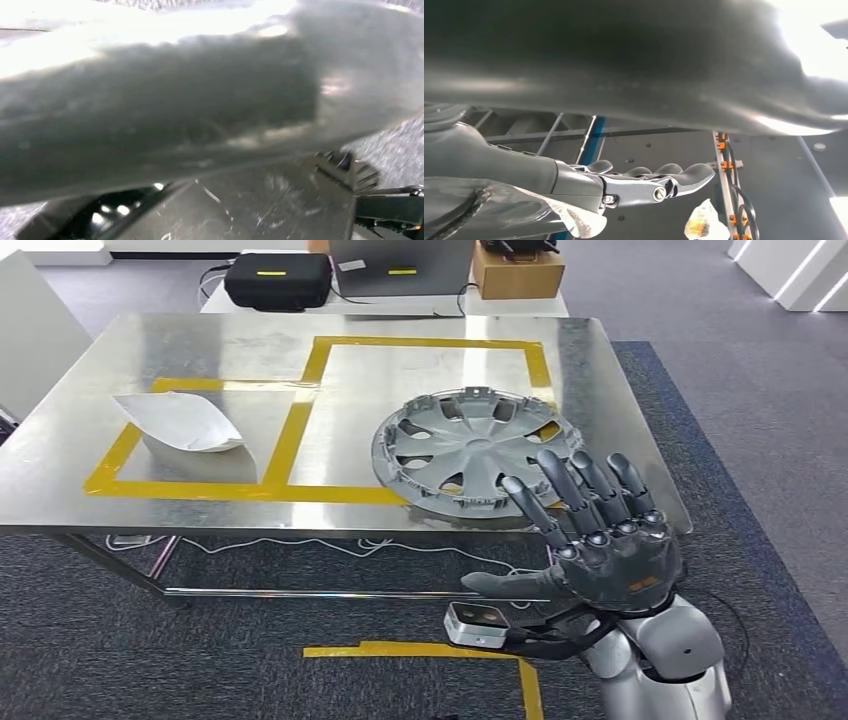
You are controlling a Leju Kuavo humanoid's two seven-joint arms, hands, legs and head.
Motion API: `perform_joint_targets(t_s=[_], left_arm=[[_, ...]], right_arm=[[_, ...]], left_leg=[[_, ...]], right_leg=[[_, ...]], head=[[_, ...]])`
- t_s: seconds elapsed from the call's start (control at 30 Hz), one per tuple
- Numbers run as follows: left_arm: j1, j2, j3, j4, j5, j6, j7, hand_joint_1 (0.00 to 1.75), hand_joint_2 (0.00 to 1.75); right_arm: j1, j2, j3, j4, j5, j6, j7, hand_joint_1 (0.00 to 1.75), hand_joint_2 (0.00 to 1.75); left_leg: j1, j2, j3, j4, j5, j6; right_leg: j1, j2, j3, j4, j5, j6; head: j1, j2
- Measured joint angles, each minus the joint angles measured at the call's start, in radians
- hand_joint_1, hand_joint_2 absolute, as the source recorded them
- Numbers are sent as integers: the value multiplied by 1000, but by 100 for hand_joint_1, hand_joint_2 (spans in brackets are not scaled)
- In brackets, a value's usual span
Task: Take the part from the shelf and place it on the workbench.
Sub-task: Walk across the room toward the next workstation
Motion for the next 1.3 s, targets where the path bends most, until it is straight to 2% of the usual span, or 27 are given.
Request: perform_joint_targets(t_s=[0.03,0.07,0.1,0.13,0.17,0.23,0.3,0.33,0.4,0.47,0.5,0.53,0.57,0.63,0.7,0.73,0.8,0.83,0.9,0.97,1.0,1.03,1.07,1.13,1.2,1.23,1.3], left_arm=[[0,0,0,0,0,0,0,0,0],[0,0,0,0,0,0,0,0,0],[0,-1,0,0,0,0,0,0,0],[0,-1,0,0,0,0,0,0,0],[0,-1,0,0,0,1,0,0,0],[0,-1,0,0,-1,2,1,0,0],[0,-1,0,0,-1,2,1,0,0],[1,-1,0,0,-1,2,2,0,0],[2,-1,0,0,-1,2,2,0,0],[3,-1,1,0,-1,2,3,0,0],[3,-1,1,0,-1,2,3,0,0],[4,-1,1,0,-1,2,3,0,0],[4,-1,1,0,-1,3,3,0,0],[6,0,3,0,-1,8,2,0,0],[7,1,8,0,0,14,0,0,0],[8,1,11,0,3,16,-2,0,0],[13,1,16,0,16,21,-7,0,0],[15,0,19,0,25,23,-10,0,0],[18,-1,23,0,39,32,-15,0,0],[20,-1,26,0,51,41,-23,0,0],[23,-1,28,0,56,44,-27,0,0],[26,-1,30,0,60,47,-30,0,0],[29,-1,32,0,64,50,-32,0,0],[34,-1,37,0,74,56,-39,0,0],[38,-2,47,0,86,64,-47,0,0],[39,-3,52,0,92,68,-49,0,0],[46,-3,62,0,106,77,-52,0,0]], right_arm=[[0,0,0,0,0,0,0,0,0],[1,0,0,1,0,0,0,0,0],[1,0,-1,1,0,0,0,0,0],[0,0,-1,1,0,0,0,0,0],[-1,1,-1,1,0,0,0,0,0],[-1,5,-5,2,0,0,0,0,0],[0,8,-13,5,0,0,0,0,0],[0,9,-17,7,0,0,1,0,0],[1,14,-25,13,0,0,2,0,0],[5,21,-37,19,0,0,0,0,0],[9,23,-46,22,0,0,-1,0,0],[14,26,-56,25,0,0,-2,0,0],[19,28,-67,28,0,0,1,0,0],[32,32,-87,33,0,0,16,0,0],[47,34,-107,37,0,0,45,0,0],[54,35,-117,42,-5,0,61,0,0],[72,40,-146,60,-18,0,84,0,0],[82,46,-166,73,-23,0,95,0,0],[104,58,-203,102,-26,0,132,0,0],[124,65,-234,141,-44,0,169,0,0],[134,69,-255,165,-61,0,174,0,0],[144,74,-280,190,-81,0,168,0,0],[151,79,-308,214,-105,0,153,0,0],[152,89,-368,273,-167,0,106,0,0],[134,96,-461,377,-224,0,39,0,0],[119,98,-527,447,-232,0,7,0,0],[86,100,-685,604,-195,0,-16,0,0]], left_leg=[[0,1,-17,2,12,-2],[1,2,-34,5,23,-5],[2,3,-48,10,32,-8],[1,2,-60,17,39,-13],[-1,2,-70,25,46,-17],[-3,1,-81,35,61,-26],[-1,1,-86,38,71,-36],[1,-1,-91,47,56,-42],[5,-4,-112,120,-28,-53],[7,-5,-138,251,-124,-59],[8,-5,-142,302,-142,-60],[8,-6,-133,323,-139,-59],[8,-6,-105,304,-119,-57],[7,-9,-12,176,-76,-46],[3,-15,63,49,-69,-36],[1,-18,77,20,-74,-32],[0,-17,73,9,-64,-25],[1,-15,67,6,-55,-18],[4,-12,48,1,-33,-3],[0,-10,21,3,-13,4],[-1,-10,6,4,-3,5],[-3,-9,-9,5,7,5],[-4,-9,-23,8,16,4],[-5,-9,-48,16,31,-1],[-7,-9,-64,23,46,-9],[-7,-9,-67,24,54,-13],[-8,-11,-71,20,71,-22]], right_leg=[[0,0,14,19,14,3],[-1,-1,45,3,43,5],[-2,-2,92,-47,70,6],[-3,-3,153,-122,78,8],[-3,-3,211,-201,70,4],[-1,-3,268,-295,42,-7],[1,-4,257,-303,46,-25],[1,-5,251,-302,53,-35],[-2,-8,233,-303,74,-54],[0,-8,209,-300,97,-59],[0,-8,196,-297,108,-59],[1,-8,180,-293,117,-58],[2,-8,163,-288,126,-57],[2,-7,137,-279,139,-53],[4,-7,121,-275,153,-44],[3,-8,116,-275,161,-37],[2,-8,111,-278,173,-23],[1,-7,104,-272,163,-17],[0,-5,77,-209,95,-8],[0,-4,36,-78,5,-2],[0,-4,25,-19,-18,0],[0,-4,27,13,-20,1],[0,-4,48,7,-1,1],[0,-4,140,-108,53,-2],[3,-6,240,-257,62,-8],[4,-6,264,-300,55,-12],[6,-8,265,-324,57,-24]], head=[[0,0],[0,0],[0,0],[1,0],[2,0],[4,0],[5,0],[4,0],[2,0],[0,0],[1,0],[1,0],[1,0],[1,0],[1,0],[1,0],[2,0],[2,0],[5,0],[7,0],[7,0],[7,0],[7,0],[7,0],[6,0],[6,0],[6,0]])
